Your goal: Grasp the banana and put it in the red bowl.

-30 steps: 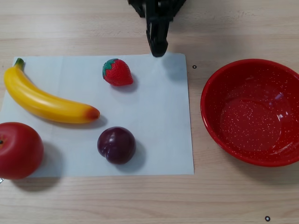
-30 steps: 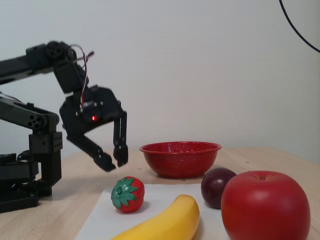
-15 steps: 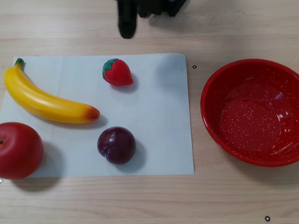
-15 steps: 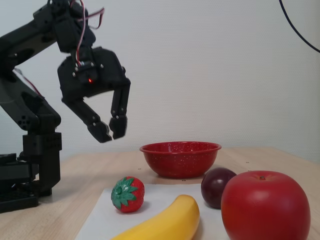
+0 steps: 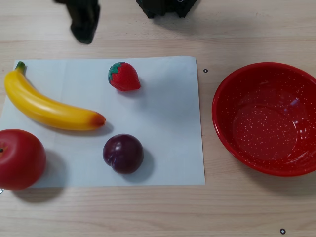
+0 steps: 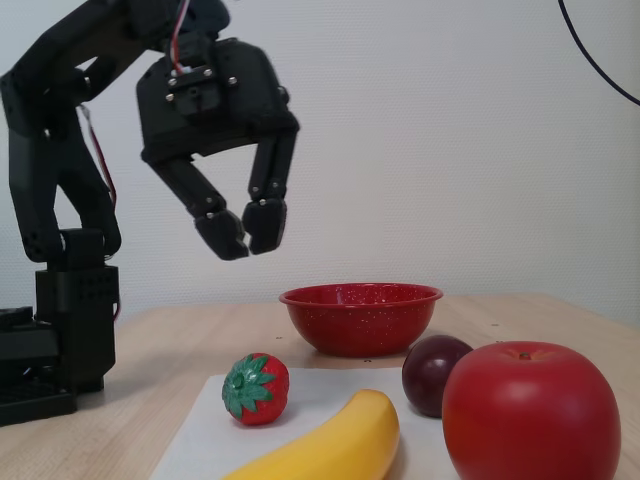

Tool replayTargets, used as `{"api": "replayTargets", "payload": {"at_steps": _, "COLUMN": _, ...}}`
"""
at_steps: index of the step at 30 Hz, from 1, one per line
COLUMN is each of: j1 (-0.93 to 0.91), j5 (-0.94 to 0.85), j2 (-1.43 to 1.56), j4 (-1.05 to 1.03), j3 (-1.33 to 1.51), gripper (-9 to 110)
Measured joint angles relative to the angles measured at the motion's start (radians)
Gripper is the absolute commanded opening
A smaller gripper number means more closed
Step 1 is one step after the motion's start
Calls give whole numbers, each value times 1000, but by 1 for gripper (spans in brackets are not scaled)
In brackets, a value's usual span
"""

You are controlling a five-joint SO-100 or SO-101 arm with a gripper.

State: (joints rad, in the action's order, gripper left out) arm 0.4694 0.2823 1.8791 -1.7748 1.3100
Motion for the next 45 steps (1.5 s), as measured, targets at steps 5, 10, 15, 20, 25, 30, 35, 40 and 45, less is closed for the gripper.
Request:
{"api": "replayTargets", "payload": {"at_steps": 5, "j1": 37, "j5": 54, "j2": -143, "j4": -8, "j3": -115, "gripper": 0}}
{"api": "replayTargets", "payload": {"at_steps": 10, "j1": 66, "j5": 140, "j2": -268, "j4": -15, "j3": -235, "gripper": 0}}
{"api": "replayTargets", "payload": {"at_steps": 15, "j1": 84, "j5": 202, "j2": -379, "j4": -35, "j3": -347, "gripper": 0}}
{"api": "replayTargets", "payload": {"at_steps": 20, "j1": 104, "j5": 222, "j2": -506, "j4": -57, "j3": -479, "gripper": 0}}
{"api": "replayTargets", "payload": {"at_steps": 25, "j1": 127, "j5": 247, "j2": -615, "j4": -95, "j3": -566, "gripper": 0}}
{"api": "replayTargets", "payload": {"at_steps": 30, "j1": 147, "j5": 284, "j2": -672, "j4": -98, "j3": -580, "gripper": 0}}
{"api": "replayTargets", "payload": {"at_steps": 35, "j1": 144, "j5": 316, "j2": -706, "j4": -98, "j3": -621, "gripper": 5}}
{"api": "replayTargets", "payload": {"at_steps": 40, "j1": 147, "j5": 316, "j2": -732, "j4": -98, "j3": -621, "gripper": 17}}
{"api": "replayTargets", "payload": {"at_steps": 45, "j1": 175, "j5": 316, "j2": -746, "j4": -98, "j3": -621, "gripper": 27}}
